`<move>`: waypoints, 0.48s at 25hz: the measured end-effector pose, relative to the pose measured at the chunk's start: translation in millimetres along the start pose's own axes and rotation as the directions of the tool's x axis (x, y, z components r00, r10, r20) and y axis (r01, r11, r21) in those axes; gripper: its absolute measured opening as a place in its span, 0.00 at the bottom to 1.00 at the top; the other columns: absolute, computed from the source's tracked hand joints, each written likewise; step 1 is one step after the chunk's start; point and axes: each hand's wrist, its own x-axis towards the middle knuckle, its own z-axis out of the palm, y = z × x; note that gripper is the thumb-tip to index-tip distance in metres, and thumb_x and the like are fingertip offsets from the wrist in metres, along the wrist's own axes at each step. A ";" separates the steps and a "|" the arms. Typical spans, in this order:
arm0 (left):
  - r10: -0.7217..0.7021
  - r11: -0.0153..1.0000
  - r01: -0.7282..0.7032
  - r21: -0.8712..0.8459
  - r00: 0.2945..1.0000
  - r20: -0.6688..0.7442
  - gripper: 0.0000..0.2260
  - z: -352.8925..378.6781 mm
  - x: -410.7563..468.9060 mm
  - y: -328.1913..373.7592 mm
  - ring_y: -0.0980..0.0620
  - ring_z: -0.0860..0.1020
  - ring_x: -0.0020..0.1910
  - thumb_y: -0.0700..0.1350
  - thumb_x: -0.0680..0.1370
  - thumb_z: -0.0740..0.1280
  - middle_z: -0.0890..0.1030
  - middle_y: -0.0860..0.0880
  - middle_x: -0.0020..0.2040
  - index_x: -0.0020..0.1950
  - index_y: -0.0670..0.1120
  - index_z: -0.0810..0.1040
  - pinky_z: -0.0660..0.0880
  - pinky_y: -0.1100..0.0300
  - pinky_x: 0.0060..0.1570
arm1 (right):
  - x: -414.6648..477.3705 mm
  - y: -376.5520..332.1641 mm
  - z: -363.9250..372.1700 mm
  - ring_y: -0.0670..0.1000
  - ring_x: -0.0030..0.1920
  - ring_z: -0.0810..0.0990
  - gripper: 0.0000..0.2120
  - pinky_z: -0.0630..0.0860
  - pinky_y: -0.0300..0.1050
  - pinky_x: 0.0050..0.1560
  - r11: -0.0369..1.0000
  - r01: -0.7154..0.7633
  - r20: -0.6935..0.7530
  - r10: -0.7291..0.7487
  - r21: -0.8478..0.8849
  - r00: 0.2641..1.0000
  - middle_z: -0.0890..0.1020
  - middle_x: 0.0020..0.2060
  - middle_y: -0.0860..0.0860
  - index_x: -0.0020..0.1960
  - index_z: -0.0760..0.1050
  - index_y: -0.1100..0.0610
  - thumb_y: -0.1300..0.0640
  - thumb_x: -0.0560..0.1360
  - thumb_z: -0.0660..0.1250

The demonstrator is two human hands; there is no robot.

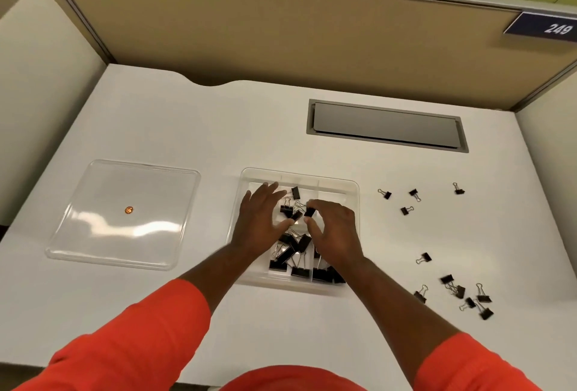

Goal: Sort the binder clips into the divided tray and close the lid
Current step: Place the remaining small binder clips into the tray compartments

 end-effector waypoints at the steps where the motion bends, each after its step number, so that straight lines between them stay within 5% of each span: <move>1: -0.006 1.000 0.006 0.005 1.000 0.008 0.30 0.0 -1.9 -2.1 0.52 0.60 0.77 0.58 0.71 0.74 0.67 0.52 0.75 0.71 0.52 0.71 0.55 0.44 0.75 | 3.1 -2.8 1.8 0.47 0.66 0.75 0.17 0.63 0.47 0.70 1.000 -0.004 0.008 0.004 -0.001 1.000 0.80 0.63 0.43 0.67 0.75 0.47 0.49 0.79 0.69; 7: 0.000 0.999 -0.002 0.046 0.999 0.035 0.37 -7.3 -13.5 -0.1 0.54 0.53 0.79 0.71 0.72 0.63 0.61 0.52 0.78 0.76 0.53 0.65 0.51 0.46 0.76 | -2.7 -9.4 3.3 0.42 0.79 0.49 0.33 0.46 0.52 0.78 0.997 -0.008 0.099 0.015 -0.074 0.995 0.57 0.81 0.46 0.79 0.61 0.50 0.42 0.78 0.67; 12: 0.019 0.997 -0.026 0.068 0.995 0.094 0.43 -11.9 -27.6 15.2 0.56 0.46 0.79 0.76 0.70 0.57 0.55 0.53 0.80 0.79 0.54 0.58 0.47 0.44 0.77 | -29.5 -6.6 -12.2 0.46 0.81 0.47 0.36 0.43 0.55 0.79 0.989 -0.029 0.119 0.047 -0.144 0.992 0.52 0.82 0.47 0.80 0.57 0.50 0.34 0.78 0.61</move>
